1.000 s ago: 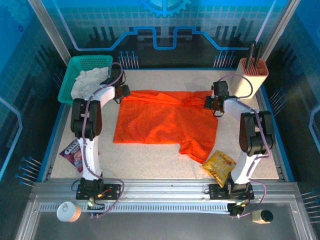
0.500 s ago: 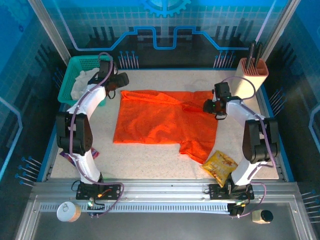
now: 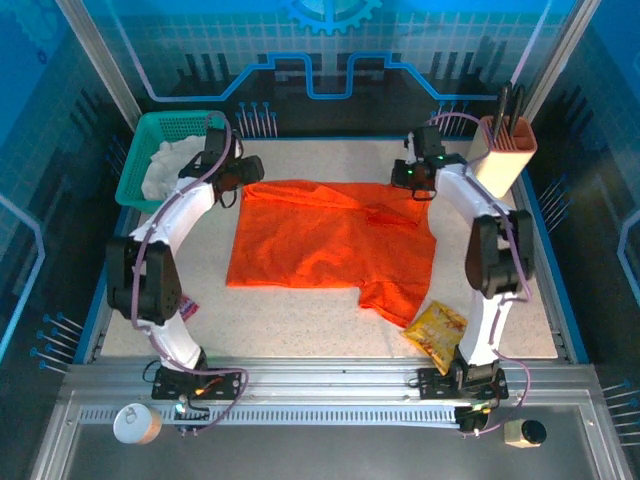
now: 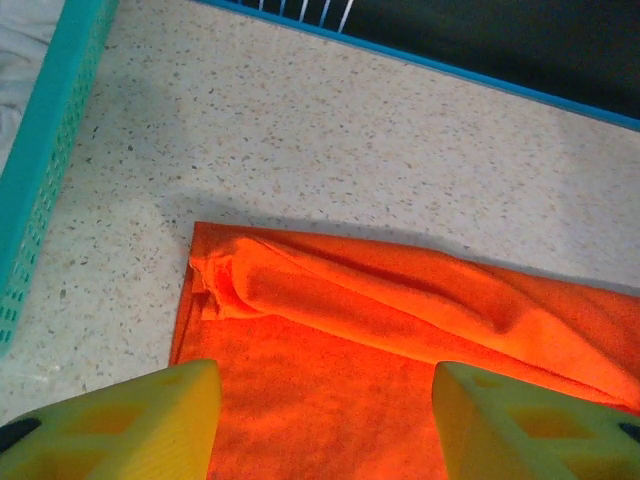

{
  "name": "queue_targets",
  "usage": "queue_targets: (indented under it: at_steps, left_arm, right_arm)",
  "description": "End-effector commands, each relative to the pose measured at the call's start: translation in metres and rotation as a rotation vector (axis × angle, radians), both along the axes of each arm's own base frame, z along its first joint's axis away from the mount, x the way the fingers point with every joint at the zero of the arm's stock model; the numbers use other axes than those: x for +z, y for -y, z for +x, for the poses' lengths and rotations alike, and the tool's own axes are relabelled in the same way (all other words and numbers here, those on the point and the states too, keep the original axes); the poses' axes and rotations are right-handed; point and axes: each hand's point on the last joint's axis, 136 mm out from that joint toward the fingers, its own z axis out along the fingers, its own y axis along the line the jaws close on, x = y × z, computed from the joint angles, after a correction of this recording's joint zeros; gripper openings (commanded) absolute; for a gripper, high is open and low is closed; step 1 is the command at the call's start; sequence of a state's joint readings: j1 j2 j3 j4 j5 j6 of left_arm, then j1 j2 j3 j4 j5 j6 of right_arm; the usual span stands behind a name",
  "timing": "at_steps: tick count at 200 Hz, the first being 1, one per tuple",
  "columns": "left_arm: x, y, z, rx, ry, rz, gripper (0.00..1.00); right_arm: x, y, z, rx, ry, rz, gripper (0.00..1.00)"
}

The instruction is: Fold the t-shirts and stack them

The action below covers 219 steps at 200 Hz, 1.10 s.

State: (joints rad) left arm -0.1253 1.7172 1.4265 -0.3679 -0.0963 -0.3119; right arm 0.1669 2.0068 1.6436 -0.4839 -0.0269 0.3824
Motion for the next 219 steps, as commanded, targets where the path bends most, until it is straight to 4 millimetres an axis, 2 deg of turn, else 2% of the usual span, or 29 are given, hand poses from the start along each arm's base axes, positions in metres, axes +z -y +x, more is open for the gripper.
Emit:
queue_targets:
  at_steps: [1,21,61,90,119,142,174,199,219]
  left_arm:
    - [0.03,-0.003,-0.027,0.01,0.039,-0.006,0.59]
    - [0.034,-0.009,-0.051,0.031,0.027,-0.004,0.59]
    - [0.04,-0.018,-0.092,0.086,-0.005,-0.022,0.6]
    - [0.04,-0.026,-0.116,0.141,-0.042,-0.031,0.6]
    - [0.025,-0.03,-0.138,0.185,-0.116,-0.051,0.63]
    - [0.003,-0.029,-0.162,0.206,-0.196,-0.085,0.63]
    - [-0.037,-0.027,-0.201,0.266,-0.381,-0.147,0.52]
    - [-0.068,-0.028,-0.226,0.328,-0.485,-0.184,0.47]
    - [-0.081,-0.039,-0.238,0.402,-0.486,-0.185,0.47]
  right_arm:
    - [-0.043,-0.027,-0.007,0.037,-0.142,0.037,0.12]
    - [-0.062,-0.043,-0.015,0.05,-0.171,0.052,0.1]
    - [-0.094,-0.059,-0.052,0.039,-0.227,0.103,0.09]
    - [-0.106,-0.061,-0.067,0.022,-0.245,0.111,0.09]
    - [-0.108,-0.057,-0.069,0.01,-0.251,0.094,0.09]
    - [-0.089,-0.053,-0.068,0.021,-0.218,0.076,0.11]
    - [-0.031,-0.044,-0.072,0.047,-0.105,0.062,0.19]
    - [0.015,-0.038,-0.087,0.075,-0.015,0.056,0.29]
    - [0.043,-0.033,-0.104,0.097,0.042,0.052,0.35]
